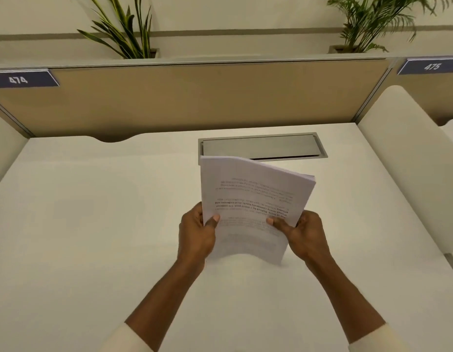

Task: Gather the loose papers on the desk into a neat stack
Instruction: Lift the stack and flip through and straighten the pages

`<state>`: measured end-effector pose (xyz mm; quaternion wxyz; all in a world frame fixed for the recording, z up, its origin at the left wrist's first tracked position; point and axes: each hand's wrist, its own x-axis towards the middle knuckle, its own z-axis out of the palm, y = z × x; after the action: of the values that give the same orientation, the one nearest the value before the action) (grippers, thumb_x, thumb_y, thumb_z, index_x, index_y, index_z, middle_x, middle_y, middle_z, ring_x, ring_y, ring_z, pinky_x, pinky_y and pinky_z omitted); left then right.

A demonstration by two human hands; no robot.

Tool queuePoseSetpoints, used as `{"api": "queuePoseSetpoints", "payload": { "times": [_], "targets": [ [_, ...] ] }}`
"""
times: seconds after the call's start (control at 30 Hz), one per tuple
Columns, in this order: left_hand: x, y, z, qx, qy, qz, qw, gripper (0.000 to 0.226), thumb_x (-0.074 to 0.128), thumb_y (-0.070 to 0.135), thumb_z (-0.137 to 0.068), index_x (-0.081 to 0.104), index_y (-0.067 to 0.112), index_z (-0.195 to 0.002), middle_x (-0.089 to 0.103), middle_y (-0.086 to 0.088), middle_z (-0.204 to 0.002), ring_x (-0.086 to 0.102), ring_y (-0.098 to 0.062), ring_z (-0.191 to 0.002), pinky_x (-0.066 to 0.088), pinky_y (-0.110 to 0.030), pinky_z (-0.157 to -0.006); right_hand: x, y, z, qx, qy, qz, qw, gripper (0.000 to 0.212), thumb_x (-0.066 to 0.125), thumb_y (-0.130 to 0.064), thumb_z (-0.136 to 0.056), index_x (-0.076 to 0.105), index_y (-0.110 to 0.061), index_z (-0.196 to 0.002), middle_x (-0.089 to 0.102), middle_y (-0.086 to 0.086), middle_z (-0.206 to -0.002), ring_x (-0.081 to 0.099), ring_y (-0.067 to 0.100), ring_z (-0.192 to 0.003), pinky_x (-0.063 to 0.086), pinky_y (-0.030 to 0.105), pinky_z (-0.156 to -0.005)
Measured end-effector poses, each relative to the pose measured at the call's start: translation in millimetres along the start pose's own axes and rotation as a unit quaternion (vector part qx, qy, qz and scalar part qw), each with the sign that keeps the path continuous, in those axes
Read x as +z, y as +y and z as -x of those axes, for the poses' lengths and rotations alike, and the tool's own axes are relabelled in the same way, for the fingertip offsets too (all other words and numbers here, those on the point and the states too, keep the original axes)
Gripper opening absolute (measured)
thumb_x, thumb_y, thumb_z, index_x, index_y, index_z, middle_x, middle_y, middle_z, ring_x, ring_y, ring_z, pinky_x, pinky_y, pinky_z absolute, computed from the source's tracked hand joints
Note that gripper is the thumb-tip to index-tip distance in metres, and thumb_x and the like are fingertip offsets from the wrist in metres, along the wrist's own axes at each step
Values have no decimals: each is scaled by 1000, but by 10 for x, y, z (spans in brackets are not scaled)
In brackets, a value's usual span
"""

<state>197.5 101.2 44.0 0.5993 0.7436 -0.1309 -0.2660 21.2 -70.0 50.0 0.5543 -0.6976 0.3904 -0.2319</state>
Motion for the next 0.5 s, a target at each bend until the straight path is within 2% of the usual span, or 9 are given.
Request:
{"api": "queuePoseSetpoints", "payload": {
  "times": [0.07,0.17,0.23,0.3,0.4,0.5],
  "targets": [
    [107,2,15,38,49,14,998,39,67,8,-105,75,45,-113,83,22,-107,79,-3,-97,65,-24,-81,64,-44,-21,-30,46,-2,998,28,94,-24,-84,79,-48,-80,81,-30,-83,79,4,-82,63,27,-75],
    [167,-69,-25,87,90,34,992,32,64,4,-106,73,30,-121,81,21,-108,77,-2,-101,63,-19,-84,139,-67,-40,-52,77,-21,995,25,92,-34,-80,79,-54,-74,82,-22,-81,73,15,-74,58,34,-72],
    [180,-162,-40,87,84,48,992,32,63,1,-106,73,24,-127,81,19,-111,76,-3,-105,63,-18,-88,184,-43,-37,-55,74,-17,996,28,91,-34,-81,78,-58,-73,80,-27,-79,71,9,-71,55,32,-69],
    [183,-262,-42,71,67,52,994,35,63,0,-106,71,22,-132,81,17,-116,75,-5,-109,65,-22,-92,231,17,-21,-38,64,-13,997,34,93,-24,-85,78,-53,-77,80,-32,-81,75,-2,-75,60,33,-72],
    [183,-359,-40,57,57,44,996,40,64,2,-107,69,32,-132,79,18,-119,74,-9,-115,65,-23,-96,272,100,0,-6,61,-18,998,31,92,-20,-86,78,-48,-86,83,-25,-89,78,2,-85,66,42,-81],
    [181,-347,-51,73,52,28,996,48,64,3,-107,65,47,-125,76,26,-119,71,3,-113,62,-12,-88,278,132,-4,-6,69,-28,997,35,93,-23,-85,80,-54,-81,84,-22,-92,78,6,-86,65,38,-78]
  ]
}}
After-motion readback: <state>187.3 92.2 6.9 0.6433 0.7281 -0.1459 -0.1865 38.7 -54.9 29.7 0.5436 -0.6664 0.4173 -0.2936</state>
